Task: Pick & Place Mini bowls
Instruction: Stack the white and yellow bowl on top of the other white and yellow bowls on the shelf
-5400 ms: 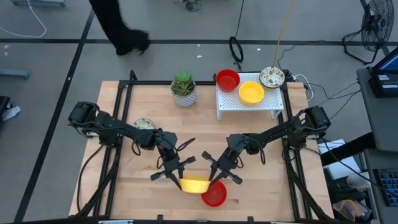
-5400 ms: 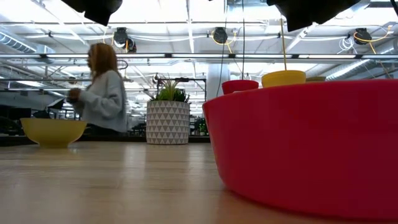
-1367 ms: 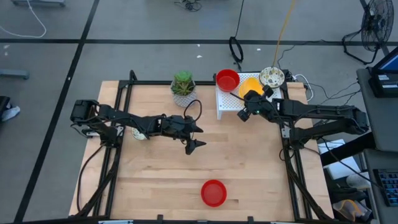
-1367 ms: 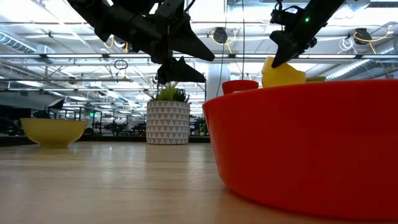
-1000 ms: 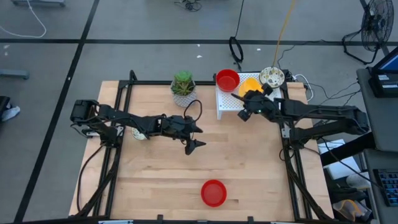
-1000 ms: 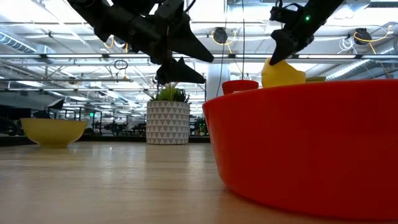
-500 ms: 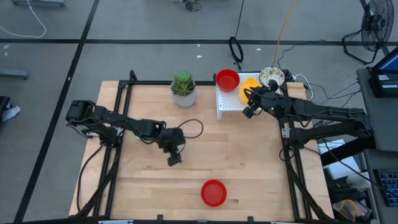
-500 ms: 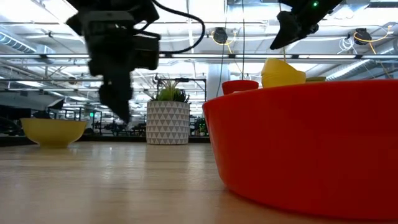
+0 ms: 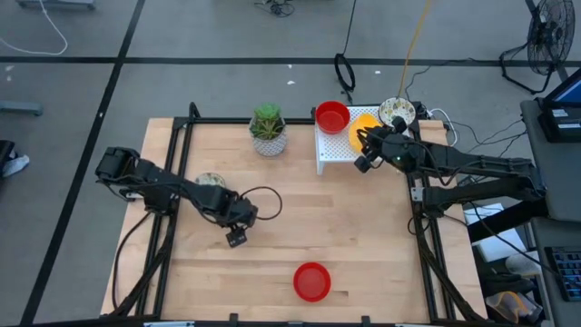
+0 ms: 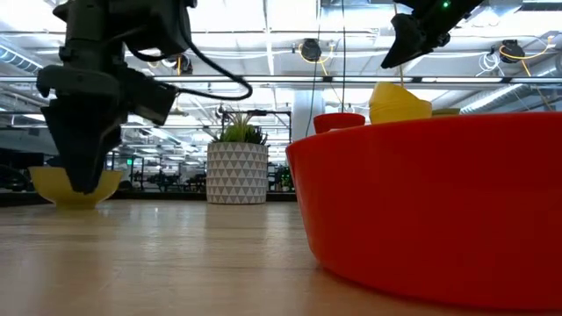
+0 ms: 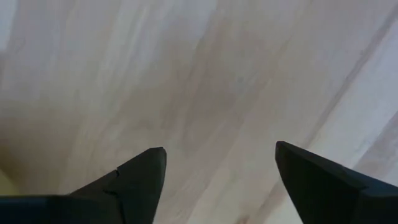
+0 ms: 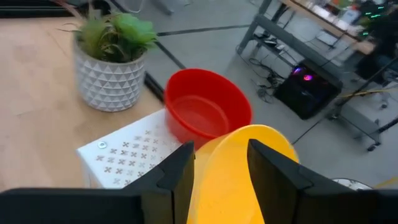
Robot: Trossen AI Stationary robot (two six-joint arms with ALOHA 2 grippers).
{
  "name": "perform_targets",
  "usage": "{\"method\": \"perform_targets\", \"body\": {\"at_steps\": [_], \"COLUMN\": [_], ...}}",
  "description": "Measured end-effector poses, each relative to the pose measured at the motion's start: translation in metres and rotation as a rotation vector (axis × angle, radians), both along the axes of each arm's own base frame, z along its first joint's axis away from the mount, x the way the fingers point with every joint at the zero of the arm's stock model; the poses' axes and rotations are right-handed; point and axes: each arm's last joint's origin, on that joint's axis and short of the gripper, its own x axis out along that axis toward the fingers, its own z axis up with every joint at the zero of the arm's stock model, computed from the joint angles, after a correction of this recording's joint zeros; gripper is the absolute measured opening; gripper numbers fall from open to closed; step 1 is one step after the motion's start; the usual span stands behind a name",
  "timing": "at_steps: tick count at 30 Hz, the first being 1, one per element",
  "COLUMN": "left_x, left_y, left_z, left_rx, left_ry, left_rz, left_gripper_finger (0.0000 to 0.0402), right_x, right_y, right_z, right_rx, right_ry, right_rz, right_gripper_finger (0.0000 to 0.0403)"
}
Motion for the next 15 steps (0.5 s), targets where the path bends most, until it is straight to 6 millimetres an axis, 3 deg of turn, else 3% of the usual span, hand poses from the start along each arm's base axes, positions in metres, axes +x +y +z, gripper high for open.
{"method": "perform_targets", "body": {"at_steps": [4, 15], "left_x": [0.001, 0.005], "left_y": [-0.003, 0.013], "left_z": [0.000, 0.001], "left_rx": [0.011, 0.307], "left_ry": [-0.023, -0.079], "left_rz": [-0.052, -0.003], "left_gripper_finger": [0.0271, 0.0209], "right_x": [0.002, 0.014], "right_y": [0.002, 0.003], "right_z": [0.000, -0.013], "right_rx": [0.046, 0.064], "right_ry": [-0.016, -0.148], "right_rz": [0.082, 0.216], "right_gripper_finger": [0.0135, 0.0134]}}
